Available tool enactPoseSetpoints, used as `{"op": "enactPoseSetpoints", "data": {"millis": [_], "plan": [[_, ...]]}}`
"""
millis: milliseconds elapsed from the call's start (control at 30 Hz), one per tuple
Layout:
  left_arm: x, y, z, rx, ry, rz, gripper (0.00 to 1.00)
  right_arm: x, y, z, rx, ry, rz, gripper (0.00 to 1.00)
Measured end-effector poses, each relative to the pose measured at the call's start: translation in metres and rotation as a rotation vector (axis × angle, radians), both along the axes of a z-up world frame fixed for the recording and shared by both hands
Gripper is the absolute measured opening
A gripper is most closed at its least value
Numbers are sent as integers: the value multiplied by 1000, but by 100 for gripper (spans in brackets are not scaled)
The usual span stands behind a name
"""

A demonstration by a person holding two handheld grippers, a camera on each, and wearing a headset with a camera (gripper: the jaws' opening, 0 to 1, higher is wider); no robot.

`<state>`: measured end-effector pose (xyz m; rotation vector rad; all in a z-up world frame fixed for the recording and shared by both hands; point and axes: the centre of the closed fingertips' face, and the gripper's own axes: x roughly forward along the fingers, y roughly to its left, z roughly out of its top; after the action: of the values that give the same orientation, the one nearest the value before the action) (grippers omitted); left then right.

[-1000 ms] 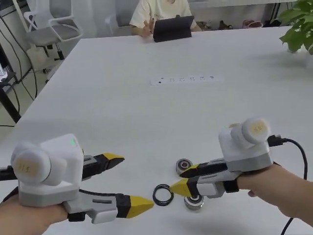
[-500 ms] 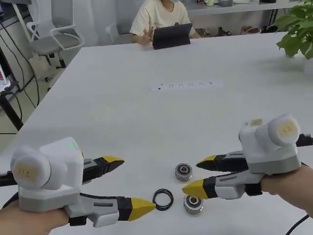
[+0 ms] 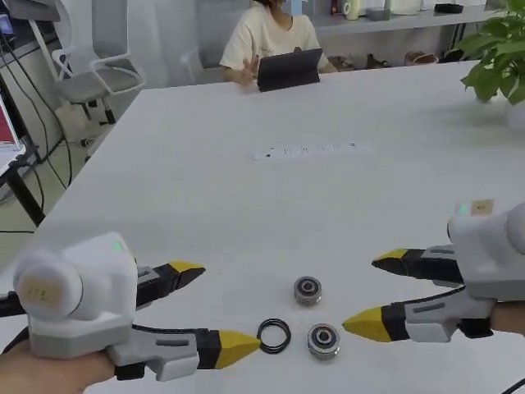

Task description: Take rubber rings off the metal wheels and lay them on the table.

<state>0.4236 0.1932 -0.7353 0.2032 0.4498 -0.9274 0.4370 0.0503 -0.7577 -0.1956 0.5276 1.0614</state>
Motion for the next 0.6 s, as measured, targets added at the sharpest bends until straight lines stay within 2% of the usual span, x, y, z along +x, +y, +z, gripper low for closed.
{"op": "enactPoseSetpoints", "data": {"millis": [200, 433, 600], "plan": [[-2, 1, 2, -4, -4, 13, 72, -7, -18, 1, -11, -26, -28, 69], [-4, 3, 4, -8, -8, 35, 73, -14, -31, 1, -1, -25, -69, 70], [-7, 3, 6, 0, -16, 46, 73, -17, -41, 2, -5, -41, -87, 70]]}}
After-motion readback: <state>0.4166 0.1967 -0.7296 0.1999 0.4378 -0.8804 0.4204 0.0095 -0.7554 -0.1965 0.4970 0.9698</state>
